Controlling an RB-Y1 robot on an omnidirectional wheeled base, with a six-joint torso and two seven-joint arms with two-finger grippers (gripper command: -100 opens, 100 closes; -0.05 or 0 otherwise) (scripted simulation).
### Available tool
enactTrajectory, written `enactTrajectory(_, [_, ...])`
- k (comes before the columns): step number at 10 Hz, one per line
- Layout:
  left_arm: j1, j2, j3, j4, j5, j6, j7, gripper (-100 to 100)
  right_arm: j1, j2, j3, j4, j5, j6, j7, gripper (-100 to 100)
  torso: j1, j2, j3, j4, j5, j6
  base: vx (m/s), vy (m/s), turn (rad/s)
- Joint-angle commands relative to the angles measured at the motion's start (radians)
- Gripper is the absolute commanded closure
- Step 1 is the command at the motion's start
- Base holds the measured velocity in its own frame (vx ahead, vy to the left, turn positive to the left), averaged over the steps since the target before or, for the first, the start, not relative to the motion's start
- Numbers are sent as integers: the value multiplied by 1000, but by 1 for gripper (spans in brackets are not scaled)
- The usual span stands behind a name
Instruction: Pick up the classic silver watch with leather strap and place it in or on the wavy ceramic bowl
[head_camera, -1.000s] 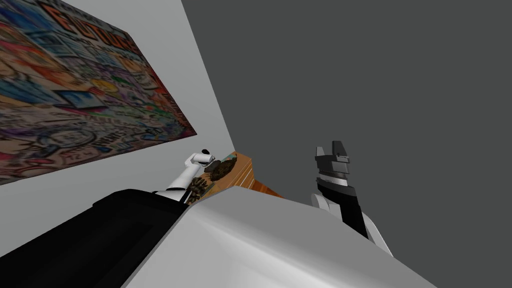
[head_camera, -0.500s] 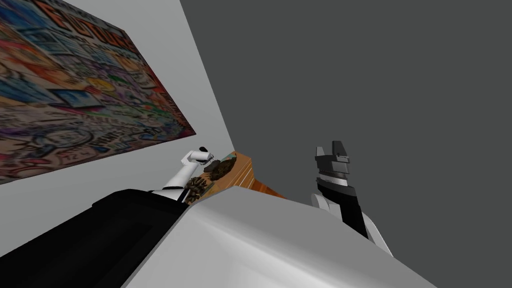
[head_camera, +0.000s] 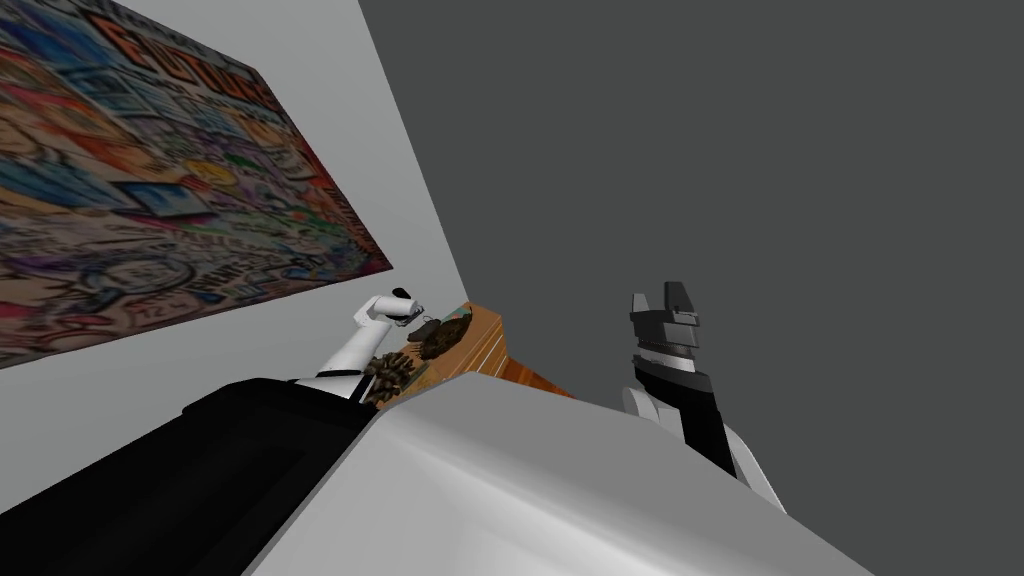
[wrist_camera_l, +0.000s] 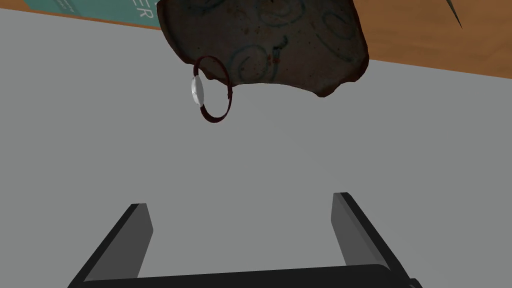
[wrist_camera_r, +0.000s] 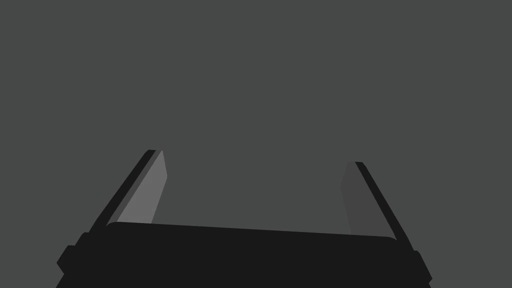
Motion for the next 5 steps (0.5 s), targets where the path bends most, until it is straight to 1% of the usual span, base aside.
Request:
enactTrajectory(1, [0, 0, 0, 0, 0, 0, 0, 0, 0, 0, 0, 0, 0, 0, 0, 0, 0, 0, 0, 0, 0, 0, 0, 0, 0])
enactTrajectory(5, [0, 0, 0, 0, 0, 0, 0, 0, 0, 0, 0, 0, 0, 0, 0, 0, 0, -1, 0, 0, 0, 0, 0, 0, 0])
